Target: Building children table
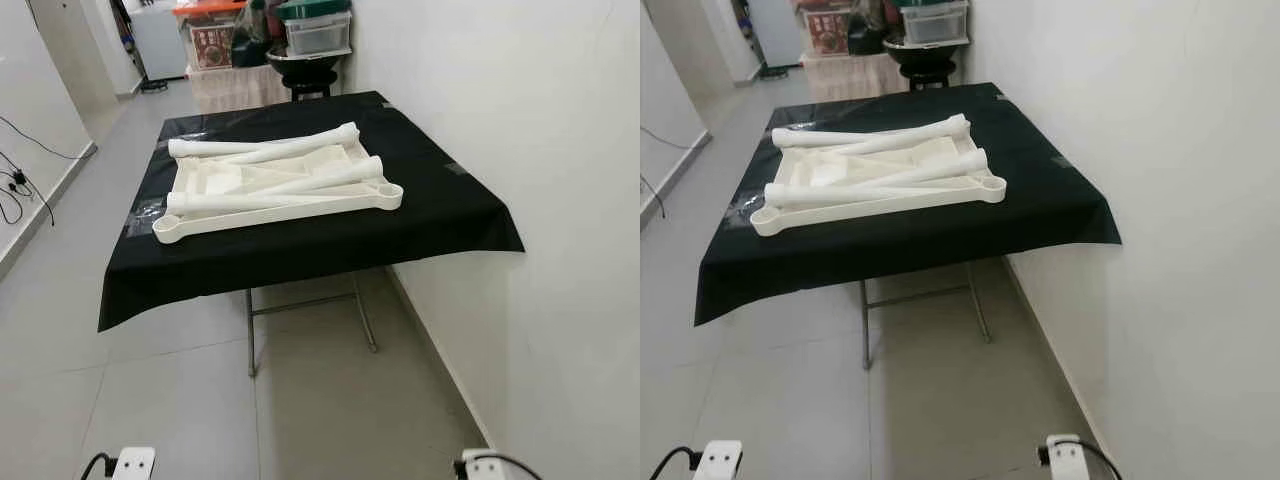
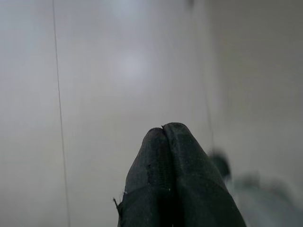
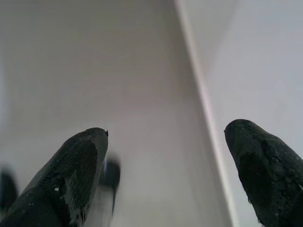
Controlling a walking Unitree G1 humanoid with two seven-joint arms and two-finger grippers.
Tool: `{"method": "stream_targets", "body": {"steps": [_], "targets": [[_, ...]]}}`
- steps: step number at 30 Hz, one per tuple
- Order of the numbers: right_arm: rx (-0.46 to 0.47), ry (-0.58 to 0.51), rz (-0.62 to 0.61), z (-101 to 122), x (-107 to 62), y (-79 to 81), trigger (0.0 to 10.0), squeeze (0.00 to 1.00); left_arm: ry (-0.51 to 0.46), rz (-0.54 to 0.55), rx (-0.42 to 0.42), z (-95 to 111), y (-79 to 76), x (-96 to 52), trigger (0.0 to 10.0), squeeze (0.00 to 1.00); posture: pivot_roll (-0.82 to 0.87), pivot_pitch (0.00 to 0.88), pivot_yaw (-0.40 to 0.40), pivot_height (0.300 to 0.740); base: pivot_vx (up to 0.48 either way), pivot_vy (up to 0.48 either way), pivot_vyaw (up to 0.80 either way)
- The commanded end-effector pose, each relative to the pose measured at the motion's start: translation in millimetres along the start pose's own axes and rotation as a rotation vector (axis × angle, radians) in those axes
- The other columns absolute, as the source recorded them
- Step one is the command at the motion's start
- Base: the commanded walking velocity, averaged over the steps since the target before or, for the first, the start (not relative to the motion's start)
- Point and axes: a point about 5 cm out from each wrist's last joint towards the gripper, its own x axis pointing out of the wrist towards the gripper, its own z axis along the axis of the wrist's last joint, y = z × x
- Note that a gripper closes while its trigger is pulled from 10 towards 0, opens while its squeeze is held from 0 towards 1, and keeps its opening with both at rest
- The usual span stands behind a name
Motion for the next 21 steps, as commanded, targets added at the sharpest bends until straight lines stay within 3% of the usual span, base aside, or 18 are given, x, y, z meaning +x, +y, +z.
{"method": "stream_targets", "body": {"steps": [1,2,3,5,6,7,10,12,14,16,21], "targets": [[-0.010,-0.063,0.000,12.1,0.9,2.5,10.0,0.00,-0.081,0.009,-0.001,16.9,6.8,1.4,10.0,0.00,-0.05,0.000,0.022,0.740,0.000,0.000,0.00],[-0.035,-0.152,-0.018,32.9,2.2,0.4,10.0,0.00,-0.172,0.006,0.016,37.1,6.1,2.8,10.0,0.00,-0.05,0.000,0.020,0.740,0.000,0.000,0.00],[-0.035,-0.152,-0.018,32.9,2.2,0.4,10.0,0.00,-0.172,0.006,0.016,37.1,6.1,2.8,10.0,0.00,-0.05,0.000,0.020,0.740,0.000,0.000,0.00],[-0.077,-0.385,-0.036,79.4,-2.0,2.3,10.0,0.00,-0.379,-0.012,0.058,81.1,-2.8,0.6,10.0,0.00,-0.05,0.000,0.011,0.740,0.000,0.000,0.00],[-0.088,-0.460,-0.033,94.2,-5.0,4.3,10.0,0.00,-0.435,-0.016,0.065,94.2,-7.6,-1.1,10.0,0.00,-0.05,0.000,0.012,0.740,0.000,0.000,0.00],[-0.088,-0.460,-0.033,94.2,-5.0,4.3,10.0,0.00,-0.435,-0.016,0.065,94.2,-7.6,-1.1,10.0,0.00,-0.05,0.000,0.012,0.740,0.000,0.000,0.00],[-0.104,-0.630,0.022,124.3,-17.1,14.5,10.0,0.00,-0.587,-0.119,0.058,117.0,-29.7,-11.1,10.0,0.00,-0.06,0.000,0.012,0.740,0.000,0.000,0.00],[-0.102,-0.658,0.036,129.1,-19.8,16.6,10.0,0.00,-0.610,-0.140,0.054,120.4,-34.7,-13.2,10.0,0.00,-0.06,0.000,0.012,0.740,0.000,0.000,0.00],[-0.068,-0.774,0.172,138.9,-40.0,32.2,10.0,0.00,-0.684,-0.309,0.035,122.2,-67.6,-30.4,10.0,0.00,-0.07,0.000,0.011,0.740,0.000,0.000,0.00],[-0.047,-0.851,0.262,144.6,-59.0,41.2,10.0,0.00,-0.735,-0.415,0.010,122.4,-87.2,-47.8,10.0,0.00,-0.08,0.000,0.017,0.740,0.000,0.000,0.00],[-0.054,-0.900,0.313,142.0,-77.3,42.6,10.0,0.00,-0.767,-0.446,-0.011,115.9,-96.2,-66.9,10.0,0.00,-0.07,0.000,0.015,0.740,0.000,0.000,0.00]]}}
